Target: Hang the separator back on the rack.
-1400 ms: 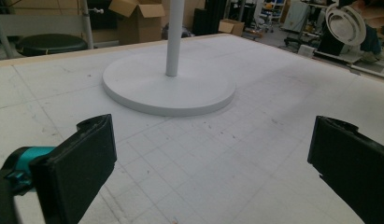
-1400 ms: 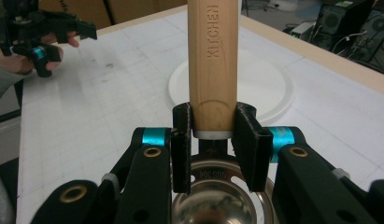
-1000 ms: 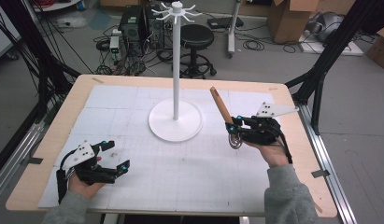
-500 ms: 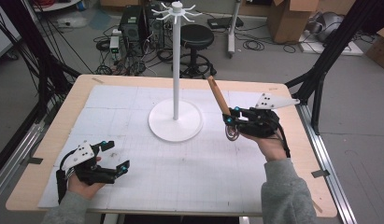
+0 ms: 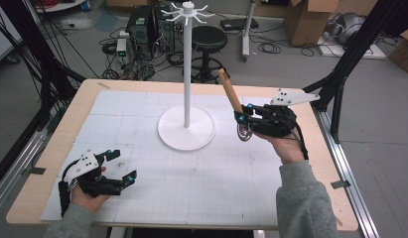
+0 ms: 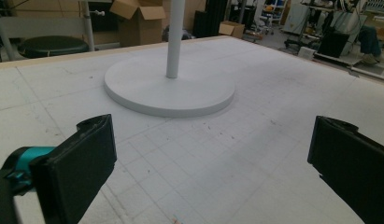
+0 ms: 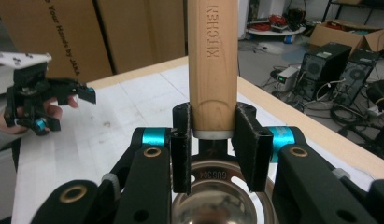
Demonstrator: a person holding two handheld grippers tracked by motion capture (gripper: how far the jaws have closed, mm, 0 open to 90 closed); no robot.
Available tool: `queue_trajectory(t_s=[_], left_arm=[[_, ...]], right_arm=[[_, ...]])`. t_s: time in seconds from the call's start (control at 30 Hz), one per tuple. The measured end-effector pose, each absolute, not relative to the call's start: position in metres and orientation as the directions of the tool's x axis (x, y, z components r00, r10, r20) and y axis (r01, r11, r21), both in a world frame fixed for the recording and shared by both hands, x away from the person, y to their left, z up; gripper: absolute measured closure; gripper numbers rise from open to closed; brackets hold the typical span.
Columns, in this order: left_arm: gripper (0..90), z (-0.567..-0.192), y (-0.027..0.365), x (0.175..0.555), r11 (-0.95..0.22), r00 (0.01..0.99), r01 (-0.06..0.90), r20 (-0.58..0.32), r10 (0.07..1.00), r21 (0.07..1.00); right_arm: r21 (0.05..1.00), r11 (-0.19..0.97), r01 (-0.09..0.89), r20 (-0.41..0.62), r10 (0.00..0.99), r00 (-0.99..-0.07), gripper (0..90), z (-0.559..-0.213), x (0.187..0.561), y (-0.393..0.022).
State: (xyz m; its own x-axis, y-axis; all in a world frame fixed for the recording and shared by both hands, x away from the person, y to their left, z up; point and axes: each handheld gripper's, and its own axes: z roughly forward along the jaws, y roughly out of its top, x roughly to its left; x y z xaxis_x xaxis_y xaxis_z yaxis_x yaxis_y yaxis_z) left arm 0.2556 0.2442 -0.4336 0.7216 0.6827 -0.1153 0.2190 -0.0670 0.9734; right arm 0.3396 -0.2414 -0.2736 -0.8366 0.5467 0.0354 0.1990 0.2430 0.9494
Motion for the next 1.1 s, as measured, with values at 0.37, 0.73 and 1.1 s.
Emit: queue_trajectory(t_s=[0.37, 0.73, 1.1], left_arm=[[1.8, -0.433, 0.246, 0.253, -0.058, 0.719, 0.218, -0.12, 0.684, 0.974], [1.7, -0.433, 0.249, 0.249, -0.066, 0.718, 0.217, -0.114, 0.687, 0.974], [1.7, -0.433, 0.255, 0.247, -0.047, 0.708, 0.215, -0.123, 0.696, 0.975]], right_arm=[[0.958, 0.216, 0.187, 0.031, 0.572, -0.82, 69.7, -0.26, 0.347, -0.232], [0.963, 0.204, 0.175, 0.018, 0.598, -0.801, 69.7, -0.245, 0.357, -0.227], [0.961, 0.219, 0.169, -0.003, 0.619, -0.785, 69.7, -0.235, 0.364, -0.227]])
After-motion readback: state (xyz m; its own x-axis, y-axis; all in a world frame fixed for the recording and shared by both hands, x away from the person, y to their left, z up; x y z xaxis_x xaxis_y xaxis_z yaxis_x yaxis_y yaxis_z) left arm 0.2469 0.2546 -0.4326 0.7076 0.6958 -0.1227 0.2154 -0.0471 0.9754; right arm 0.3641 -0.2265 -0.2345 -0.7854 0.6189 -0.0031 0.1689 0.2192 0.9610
